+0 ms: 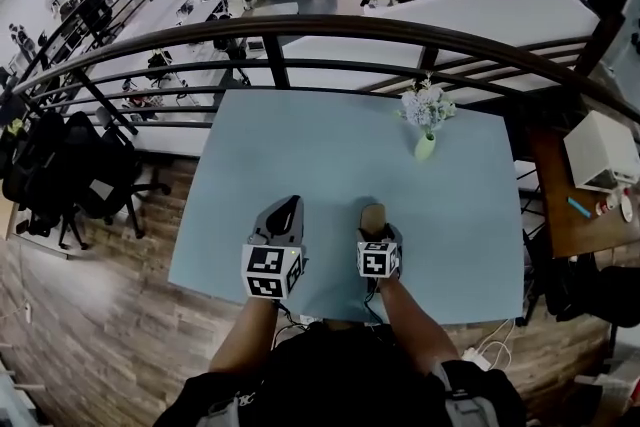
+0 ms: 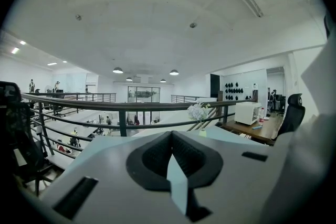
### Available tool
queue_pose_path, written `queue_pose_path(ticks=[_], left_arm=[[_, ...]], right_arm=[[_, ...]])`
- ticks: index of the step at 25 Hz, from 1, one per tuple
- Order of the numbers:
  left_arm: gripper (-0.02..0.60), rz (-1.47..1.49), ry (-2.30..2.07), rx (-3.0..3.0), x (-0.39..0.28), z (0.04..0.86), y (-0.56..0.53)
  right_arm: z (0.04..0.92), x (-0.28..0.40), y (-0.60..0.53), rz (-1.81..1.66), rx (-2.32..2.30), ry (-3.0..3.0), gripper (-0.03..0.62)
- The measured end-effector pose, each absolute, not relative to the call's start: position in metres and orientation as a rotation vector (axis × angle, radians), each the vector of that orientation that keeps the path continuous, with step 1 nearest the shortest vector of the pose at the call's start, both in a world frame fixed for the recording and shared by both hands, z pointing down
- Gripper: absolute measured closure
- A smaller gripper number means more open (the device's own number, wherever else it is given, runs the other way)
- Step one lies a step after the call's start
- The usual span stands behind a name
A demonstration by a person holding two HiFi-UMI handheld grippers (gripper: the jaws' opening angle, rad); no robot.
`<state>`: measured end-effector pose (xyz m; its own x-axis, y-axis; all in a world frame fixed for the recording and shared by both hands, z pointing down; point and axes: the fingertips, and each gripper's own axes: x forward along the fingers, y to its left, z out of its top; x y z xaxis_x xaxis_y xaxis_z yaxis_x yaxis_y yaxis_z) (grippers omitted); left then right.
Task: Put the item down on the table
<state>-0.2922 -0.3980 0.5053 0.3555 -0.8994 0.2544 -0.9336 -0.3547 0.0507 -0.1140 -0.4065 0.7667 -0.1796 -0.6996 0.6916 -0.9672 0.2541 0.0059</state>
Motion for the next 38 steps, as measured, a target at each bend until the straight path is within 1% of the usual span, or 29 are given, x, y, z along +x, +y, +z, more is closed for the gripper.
queue_pose_path(ticks=[7, 11, 15, 18, 21, 28, 31, 32, 34, 38], left_arm=[[0.568, 0.267, -1.683, 2.424, -0.297, 0.502, -0.401], [0.568, 0.258, -1.684, 2.432, -0.296, 0.498, -0.402], [0.568, 0.239, -1.686, 2.444, -0.292, 0.493, -0.404], [0.568, 0.229, -1.686, 2.452, -0.284, 0.490, -0.404], [0.568, 0.223, -1.680, 2.469, -0.274, 0.485, -0.405], [0.568, 0.171, -1.647, 2.547, -0.249, 0.465, -0.408], [0.568, 0.156, -1.630, 2.569, -0.237, 0.459, -0.410], [0.568, 0.153, -1.624, 2.574, -0.234, 0.458, -0.410], [0.568, 0.148, -1.614, 2.584, -0.229, 0.456, -0.411], [0.568, 0.138, -1.596, 2.599, -0.220, 0.453, -0.412]], right_arm=[[0.776, -0.114, -0.407, 0.609, 1.520, -1.924, 0.249], [0.774, -0.108, -0.411, 0.667, 1.599, -1.981, 0.247], [0.748, -0.106, -0.413, 0.642, 1.663, -2.068, 0.247], [0.711, -0.098, -0.412, 0.604, 1.752, -2.148, 0.260], [0.663, -0.088, -0.417, 0.539, 1.849, -2.244, 0.296], [0.536, -0.061, -0.429, 0.335, 2.035, -2.466, 0.444], [0.488, -0.046, -0.424, 0.238, 2.100, -2.513, 0.490], [0.474, -0.040, -0.422, 0.212, 2.129, -2.513, 0.511], [0.451, -0.031, -0.416, 0.157, 2.179, -2.505, 0.594], [0.426, -0.024, -0.407, 0.061, 2.194, -2.506, 0.595]])
